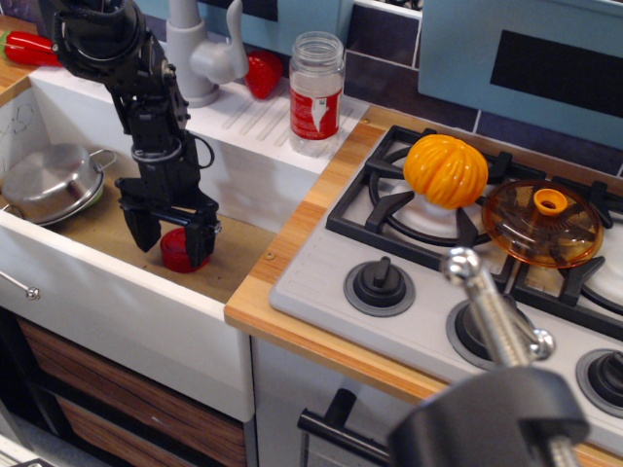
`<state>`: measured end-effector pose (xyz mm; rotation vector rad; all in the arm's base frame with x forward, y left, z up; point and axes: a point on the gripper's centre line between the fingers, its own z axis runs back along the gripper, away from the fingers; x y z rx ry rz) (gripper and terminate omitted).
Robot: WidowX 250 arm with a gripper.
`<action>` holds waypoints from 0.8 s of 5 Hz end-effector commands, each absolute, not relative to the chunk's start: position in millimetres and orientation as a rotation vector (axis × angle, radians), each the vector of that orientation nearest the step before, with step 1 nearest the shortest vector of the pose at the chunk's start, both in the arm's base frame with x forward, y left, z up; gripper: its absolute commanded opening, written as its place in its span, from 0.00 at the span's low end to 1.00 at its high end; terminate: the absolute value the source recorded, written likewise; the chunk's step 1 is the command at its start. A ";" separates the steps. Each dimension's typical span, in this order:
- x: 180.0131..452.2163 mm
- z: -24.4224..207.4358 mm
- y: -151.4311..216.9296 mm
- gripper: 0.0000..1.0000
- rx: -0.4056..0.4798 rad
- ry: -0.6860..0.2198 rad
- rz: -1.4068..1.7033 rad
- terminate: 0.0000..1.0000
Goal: Put cap on container
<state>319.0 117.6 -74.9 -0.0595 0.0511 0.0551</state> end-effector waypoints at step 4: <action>341.2 -29.7 110.5 0.00 -0.089 0.005 0.087 0.00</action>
